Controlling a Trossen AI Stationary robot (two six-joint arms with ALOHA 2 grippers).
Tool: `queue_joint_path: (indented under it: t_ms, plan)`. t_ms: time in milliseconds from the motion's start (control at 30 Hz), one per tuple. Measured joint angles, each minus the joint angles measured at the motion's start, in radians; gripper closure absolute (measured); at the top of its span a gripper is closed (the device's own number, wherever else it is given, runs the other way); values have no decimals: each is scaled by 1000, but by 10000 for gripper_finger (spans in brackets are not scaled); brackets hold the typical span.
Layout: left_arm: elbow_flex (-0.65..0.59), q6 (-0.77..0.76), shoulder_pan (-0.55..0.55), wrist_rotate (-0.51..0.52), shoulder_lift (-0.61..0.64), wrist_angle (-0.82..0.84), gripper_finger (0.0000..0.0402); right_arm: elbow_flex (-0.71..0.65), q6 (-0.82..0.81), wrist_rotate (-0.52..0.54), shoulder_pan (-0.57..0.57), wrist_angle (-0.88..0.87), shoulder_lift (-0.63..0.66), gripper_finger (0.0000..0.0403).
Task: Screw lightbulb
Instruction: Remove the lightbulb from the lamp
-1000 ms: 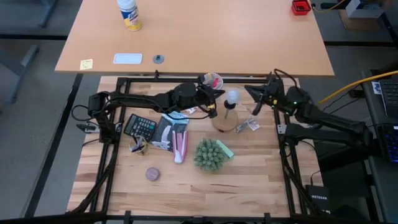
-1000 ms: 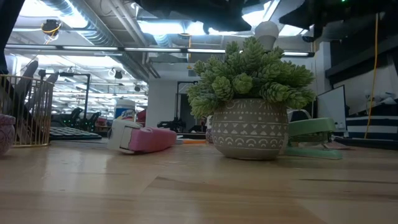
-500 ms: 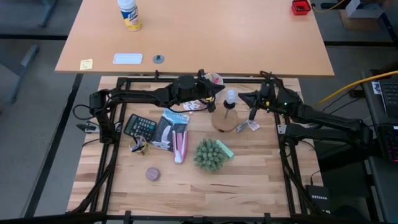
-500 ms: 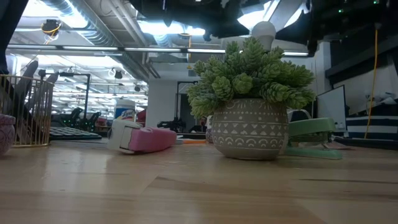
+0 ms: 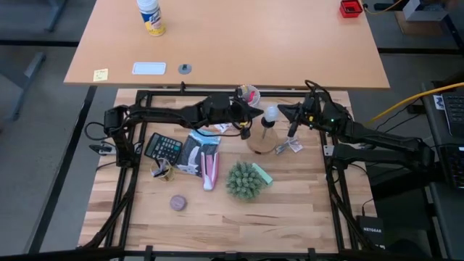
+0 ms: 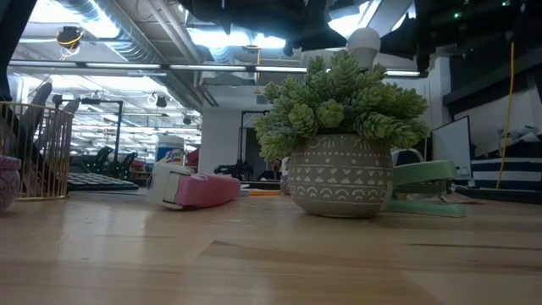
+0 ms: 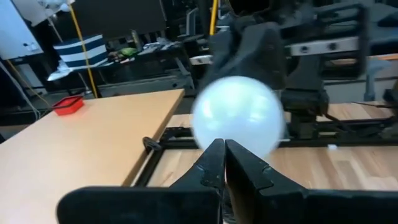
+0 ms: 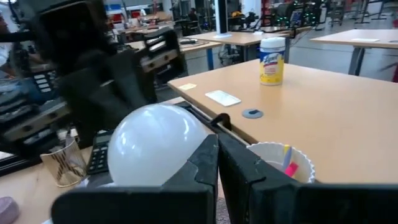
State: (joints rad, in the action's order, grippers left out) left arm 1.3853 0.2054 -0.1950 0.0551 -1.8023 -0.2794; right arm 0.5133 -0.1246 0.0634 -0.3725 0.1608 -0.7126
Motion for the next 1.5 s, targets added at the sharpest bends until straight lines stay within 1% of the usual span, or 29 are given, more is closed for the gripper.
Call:
queue_joint_path:
  t_ms: [100, 200, 333, 433, 567, 700, 767, 833, 900, 1000, 1100, 1233, 1333, 1500]
  plan:
    - [0, 0, 17, 3, 0, 10, 396, 0, 2, 16, 0, 5, -16, 386]
    - [0, 13, 29, 34, 0, 9, 396, 0, 24, 35, -1, 3, -31, 386]
    - [0, 19, 34, 141, 0, 9, 396, 8, 72, 76, -1, 0, -26, 386]
    - [0, 14, 37, 209, 0, 8, 396, 33, 106, 83, -1, 1, 2, 386]
    - [0, 15, 37, 264, 0, 3, 396, 61, 123, 66, -1, -28, 60, 386]
    - [0, 16, 24, 268, 0, -37, 396, 63, 100, -3, -1, -75, 99, 386]
    - [0, 26, 7, 253, 0, -55, 396, 63, 73, -36, 0, -99, 99, 386]
    - [0, 30, -13, 187, 0, -57, 396, 63, 49, -66, 0, -122, 82, 386]
    - [0, 1, -33, 110, 0, -53, 396, 63, 29, -93, 1, -119, 56, 386]
    - [0, -44, -55, 21, -7, -55, 396, 62, 26, -101, 1, -102, 18, 386]
    - [0, -61, -63, -41, -16, -51, 396, 63, 25, -101, 1, -92, -11, 386]
    - [0, -51, -61, -67, -18, -50, 396, 63, 25, -100, 0, -70, -35, 386]
    - [0, -45, -50, -60, -18, -50, 396, 63, 29, -97, 0, -46, -46, 386]
    - [0, -52, -26, -82, -18, -42, 396, 61, 54, -21, -1, -34, -66, 386]
